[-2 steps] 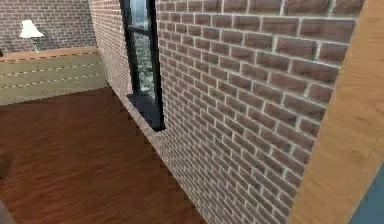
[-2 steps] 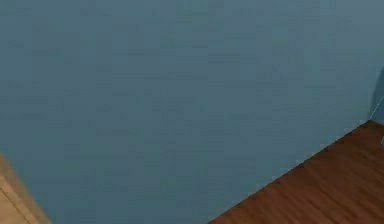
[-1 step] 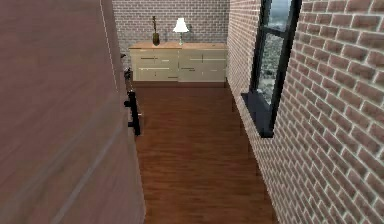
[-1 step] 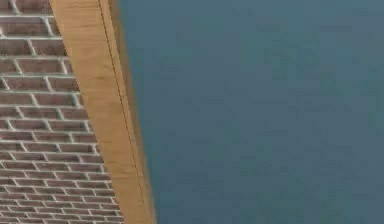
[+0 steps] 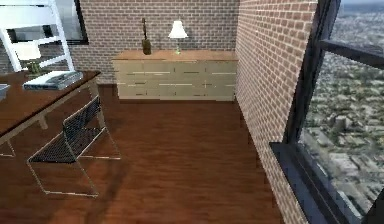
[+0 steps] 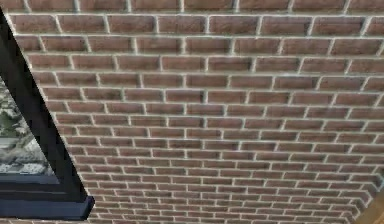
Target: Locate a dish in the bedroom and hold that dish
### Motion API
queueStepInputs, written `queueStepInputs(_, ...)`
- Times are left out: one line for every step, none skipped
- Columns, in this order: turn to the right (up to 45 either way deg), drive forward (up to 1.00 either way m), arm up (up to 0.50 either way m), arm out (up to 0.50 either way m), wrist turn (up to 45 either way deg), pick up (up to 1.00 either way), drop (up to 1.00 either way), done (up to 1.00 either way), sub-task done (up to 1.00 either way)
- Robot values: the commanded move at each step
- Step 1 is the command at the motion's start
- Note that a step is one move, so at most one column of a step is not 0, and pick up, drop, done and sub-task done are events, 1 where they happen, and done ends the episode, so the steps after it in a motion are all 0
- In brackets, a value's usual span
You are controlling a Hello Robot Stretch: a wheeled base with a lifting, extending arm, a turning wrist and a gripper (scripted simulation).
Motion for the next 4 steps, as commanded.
queueStepInputs(3.0, 0.0, 0.0, 0.0, 0.0, 0.0, 0.0, 0.0, 0.0)
queueStepInputs(0.0, 0.2, 0.0, 0.0, 0.0, 0.0, 0.0, 0.0, 0.0)
queueStepInputs(-15.0, 0.0, 0.0, 0.0, 0.0, 0.0, 0.0, 0.0, 0.0)
queueStepInputs(0.0, 0.3, 0.0, 0.0, 0.0, 0.0, 0.0, 0.0, 0.0)
